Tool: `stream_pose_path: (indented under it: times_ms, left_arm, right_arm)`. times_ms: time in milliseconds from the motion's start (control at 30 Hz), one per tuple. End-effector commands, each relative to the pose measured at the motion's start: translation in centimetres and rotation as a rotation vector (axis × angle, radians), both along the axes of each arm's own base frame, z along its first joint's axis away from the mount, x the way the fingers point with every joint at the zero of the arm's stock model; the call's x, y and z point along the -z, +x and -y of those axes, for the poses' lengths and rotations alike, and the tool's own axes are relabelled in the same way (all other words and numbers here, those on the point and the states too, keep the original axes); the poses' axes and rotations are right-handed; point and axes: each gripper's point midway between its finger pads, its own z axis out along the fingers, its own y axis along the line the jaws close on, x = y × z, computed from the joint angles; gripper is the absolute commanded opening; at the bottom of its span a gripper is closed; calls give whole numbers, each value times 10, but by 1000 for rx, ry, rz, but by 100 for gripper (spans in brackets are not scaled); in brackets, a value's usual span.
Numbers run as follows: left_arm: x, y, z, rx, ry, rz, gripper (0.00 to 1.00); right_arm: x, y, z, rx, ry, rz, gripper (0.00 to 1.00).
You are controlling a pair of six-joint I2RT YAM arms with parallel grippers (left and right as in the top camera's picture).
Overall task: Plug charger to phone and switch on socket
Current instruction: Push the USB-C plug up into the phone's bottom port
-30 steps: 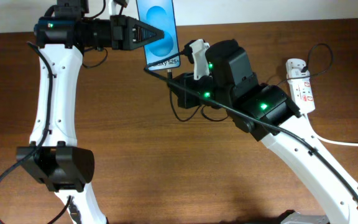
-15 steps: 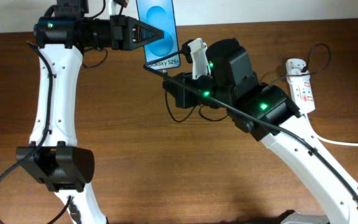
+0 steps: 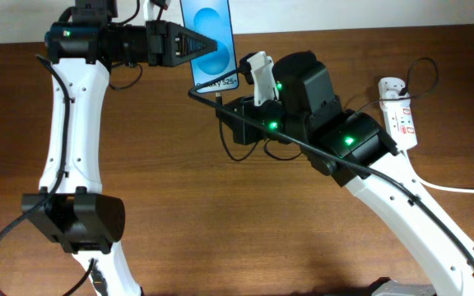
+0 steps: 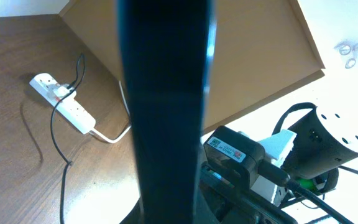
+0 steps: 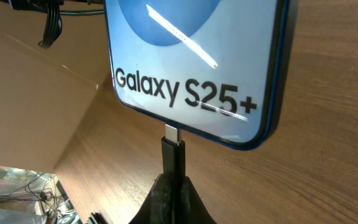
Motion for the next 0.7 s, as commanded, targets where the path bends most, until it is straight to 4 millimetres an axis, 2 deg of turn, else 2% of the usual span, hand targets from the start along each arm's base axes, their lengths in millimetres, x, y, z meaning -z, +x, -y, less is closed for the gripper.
stream_pose_path:
  times_ms: [0, 300, 400, 667]
  left_arm:
    - [-9, -4, -1, 11, -17, 53, 0]
    - [-8, -3, -1, 8, -13, 52, 0]
    - [-12, -7, -1, 26, -36, 52, 0]
    - [-10, -5, -1, 19, -26, 52, 0]
  right_arm:
    - [-11, 0, -1, -4, 6, 38, 4]
    - [-11, 2, 0, 9, -1, 45, 4]
    - [-6, 4, -1, 9, -8, 33, 4]
    - [-9, 4, -4, 1, 6, 43, 4]
